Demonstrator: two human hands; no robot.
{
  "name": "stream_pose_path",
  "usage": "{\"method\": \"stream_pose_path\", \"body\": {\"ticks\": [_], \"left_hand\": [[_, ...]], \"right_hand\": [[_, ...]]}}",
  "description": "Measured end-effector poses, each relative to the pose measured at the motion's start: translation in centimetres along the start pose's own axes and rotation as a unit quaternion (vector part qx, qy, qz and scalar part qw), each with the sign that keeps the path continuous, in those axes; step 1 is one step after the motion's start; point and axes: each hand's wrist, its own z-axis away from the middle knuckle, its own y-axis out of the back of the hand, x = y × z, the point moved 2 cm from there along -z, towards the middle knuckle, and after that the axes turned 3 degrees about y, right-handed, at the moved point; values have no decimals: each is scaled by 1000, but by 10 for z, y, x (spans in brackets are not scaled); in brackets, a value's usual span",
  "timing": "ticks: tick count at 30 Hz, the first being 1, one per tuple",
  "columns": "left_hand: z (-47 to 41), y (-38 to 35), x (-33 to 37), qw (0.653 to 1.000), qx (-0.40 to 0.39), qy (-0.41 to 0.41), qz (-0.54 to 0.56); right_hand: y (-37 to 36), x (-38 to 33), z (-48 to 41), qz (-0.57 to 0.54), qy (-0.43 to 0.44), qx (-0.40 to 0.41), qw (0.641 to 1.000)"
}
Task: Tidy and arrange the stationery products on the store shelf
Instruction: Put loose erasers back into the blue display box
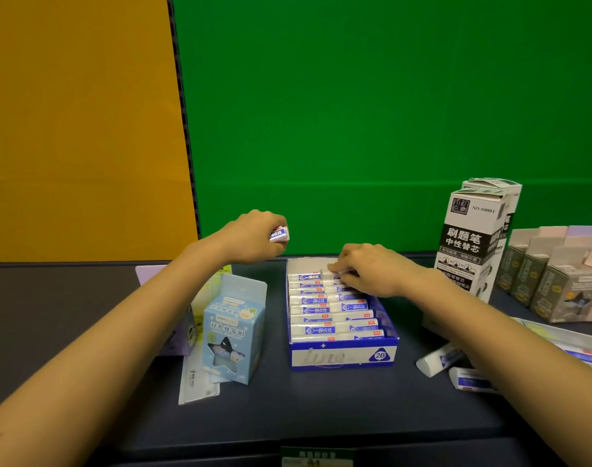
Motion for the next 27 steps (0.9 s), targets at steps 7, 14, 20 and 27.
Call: {"method": "stream_pose_path", "body": {"ticks": [7,14,20,27], "left_hand": [[3,3,-2,1000,-23,17,12],[13,10,-7,999,-37,4,3],[24,19,-7,999,-33,-22,21],[30,21,-7,998,-21,-21,49]], "right_hand": [[9,-9,-11,-147,-11,51,988],[6,-30,-37,-184,21,66,980],[-5,-25,-43,-266,11,39,963],[-10,-21,-40,-257,17,102,961]]}}
